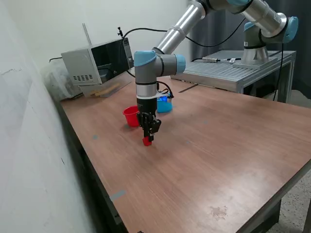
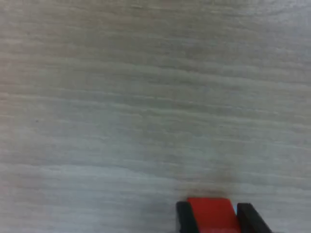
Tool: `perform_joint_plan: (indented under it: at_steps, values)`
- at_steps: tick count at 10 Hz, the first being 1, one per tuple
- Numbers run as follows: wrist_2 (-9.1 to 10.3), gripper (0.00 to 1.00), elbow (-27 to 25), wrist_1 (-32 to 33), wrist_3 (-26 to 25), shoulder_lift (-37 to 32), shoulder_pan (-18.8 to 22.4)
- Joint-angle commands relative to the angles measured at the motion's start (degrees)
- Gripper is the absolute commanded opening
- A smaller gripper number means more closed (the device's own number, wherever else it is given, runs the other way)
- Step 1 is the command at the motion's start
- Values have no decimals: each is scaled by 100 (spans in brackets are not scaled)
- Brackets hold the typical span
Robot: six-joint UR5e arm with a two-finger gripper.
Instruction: Place red objects in the red bin, and blue objects in the blue bin.
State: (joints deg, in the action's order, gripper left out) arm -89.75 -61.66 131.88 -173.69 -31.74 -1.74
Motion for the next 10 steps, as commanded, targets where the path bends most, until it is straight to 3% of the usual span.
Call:
perform_joint_plan:
  at_steps: [1,4,8,10]
  values:
    - [2,0,-30,-4,2,10,7]
    - [-25,0,-65,-39,19,-339,15]
    - [-25,0,-1390,-495,37,-2341,33]
    - [-25,0,-1778,-514,55,-2906,-2]
